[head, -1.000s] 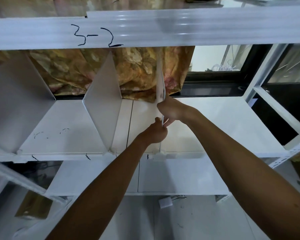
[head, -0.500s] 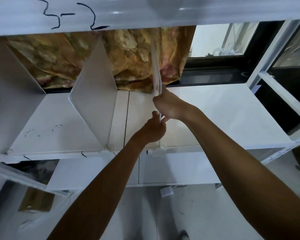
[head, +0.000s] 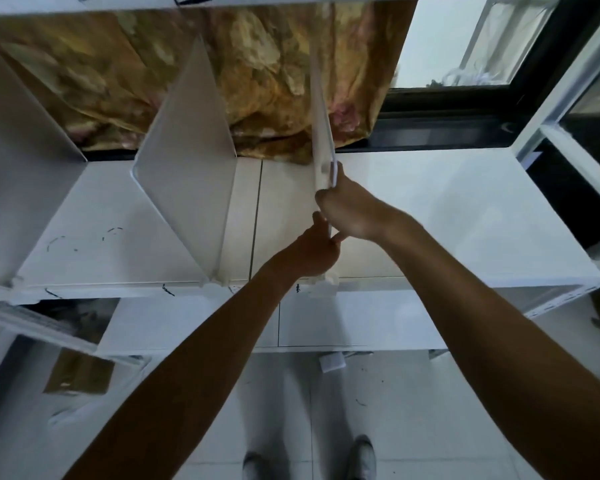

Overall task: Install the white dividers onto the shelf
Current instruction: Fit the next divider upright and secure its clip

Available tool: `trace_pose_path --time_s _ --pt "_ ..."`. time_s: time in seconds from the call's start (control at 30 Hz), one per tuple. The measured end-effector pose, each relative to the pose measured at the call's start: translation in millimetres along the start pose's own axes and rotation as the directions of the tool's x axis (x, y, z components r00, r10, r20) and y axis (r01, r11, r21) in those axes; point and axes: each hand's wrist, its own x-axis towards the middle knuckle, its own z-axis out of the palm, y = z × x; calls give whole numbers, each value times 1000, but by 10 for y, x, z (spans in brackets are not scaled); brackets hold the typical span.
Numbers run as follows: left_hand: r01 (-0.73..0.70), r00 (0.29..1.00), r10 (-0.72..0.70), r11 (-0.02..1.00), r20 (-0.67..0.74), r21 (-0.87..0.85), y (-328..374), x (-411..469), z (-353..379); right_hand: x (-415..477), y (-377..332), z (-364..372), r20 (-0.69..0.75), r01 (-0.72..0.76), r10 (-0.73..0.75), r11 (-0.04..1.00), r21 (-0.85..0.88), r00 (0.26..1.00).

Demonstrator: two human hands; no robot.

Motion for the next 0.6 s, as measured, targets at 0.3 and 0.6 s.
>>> trace_pose_path --time_s 0.3,0.6 --pt "-8 1000 9 999 -4 33 25 -29 5 93 104 52 -5 1 -1 1000 6 1000" --pt "29 1000 -29 1000 5 12 -12 15 18 134 89 57 1 -28 28 1000 1 1000"
